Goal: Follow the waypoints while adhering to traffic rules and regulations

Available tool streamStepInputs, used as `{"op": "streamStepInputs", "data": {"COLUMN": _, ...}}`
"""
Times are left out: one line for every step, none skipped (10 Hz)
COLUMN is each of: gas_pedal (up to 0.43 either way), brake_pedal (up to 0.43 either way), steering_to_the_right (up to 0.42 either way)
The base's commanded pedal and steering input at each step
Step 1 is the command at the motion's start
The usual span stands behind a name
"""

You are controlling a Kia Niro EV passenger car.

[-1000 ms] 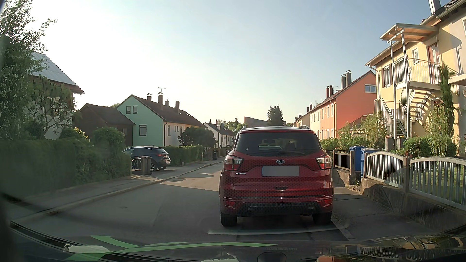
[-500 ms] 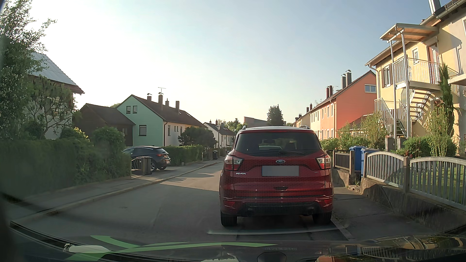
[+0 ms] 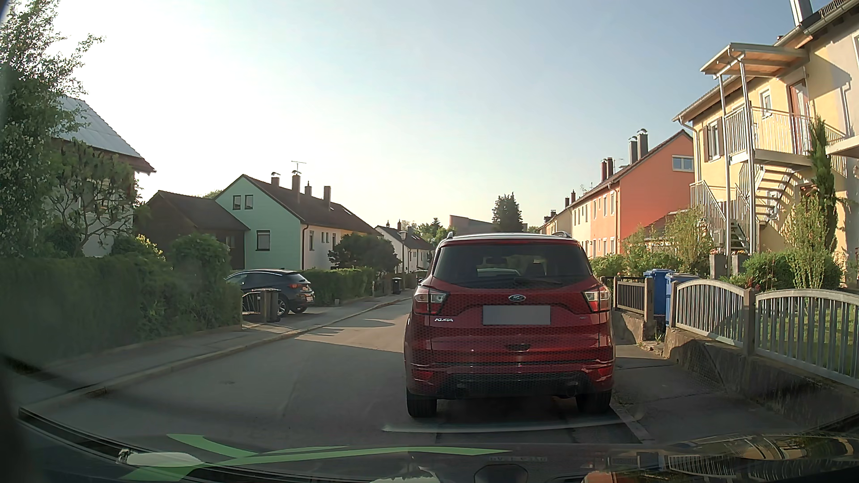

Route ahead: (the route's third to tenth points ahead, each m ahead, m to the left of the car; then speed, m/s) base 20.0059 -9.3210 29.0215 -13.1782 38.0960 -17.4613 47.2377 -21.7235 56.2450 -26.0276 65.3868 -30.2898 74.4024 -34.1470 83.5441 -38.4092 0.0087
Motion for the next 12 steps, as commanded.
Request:
{"op": "streamStepInputs", "data": {"gas_pedal": 0.0, "brake_pedal": 0.262, "steering_to_the_right": 0.046}}
{"op": "streamStepInputs", "data": {"gas_pedal": 0.0, "brake_pedal": 0.262, "steering_to_the_right": 0.046}}
{"op": "streamStepInputs", "data": {"gas_pedal": 0.0, "brake_pedal": 0.262, "steering_to_the_right": 0.046}}
{"op": "streamStepInputs", "data": {"gas_pedal": 0.0, "brake_pedal": 0.262, "steering_to_the_right": 0.046}}
{"op": "streamStepInputs", "data": {"gas_pedal": 0.0, "brake_pedal": 0.262, "steering_to_the_right": 0.044}}
{"op": "streamStepInputs", "data": {"gas_pedal": 0.0, "brake_pedal": 0.262, "steering_to_the_right": 0.039}}
{"op": "streamStepInputs", "data": {"gas_pedal": 0.0, "brake_pedal": 0.262, "steering_to_the_right": 0.031}}
{"op": "streamStepInputs", "data": {"gas_pedal": 0.0, "brake_pedal": 0.262, "steering_to_the_right": 0.024}}
{"op": "streamStepInputs", "data": {"gas_pedal": 0.0, "brake_pedal": 0.262, "steering_to_the_right": 0.019}}
{"op": "streamStepInputs", "data": {"gas_pedal": 0.0, "brake_pedal": 0.256, "steering_to_the_right": 0.01}}
{"op": "streamStepInputs", "data": {"gas_pedal": 0.0, "brake_pedal": 0.256, "steering_to_the_right": 0.007}}
{"op": "streamStepInputs", "data": {"gas_pedal": 0.0, "brake_pedal": 0.256, "steering_to_the_right": 0.011}}
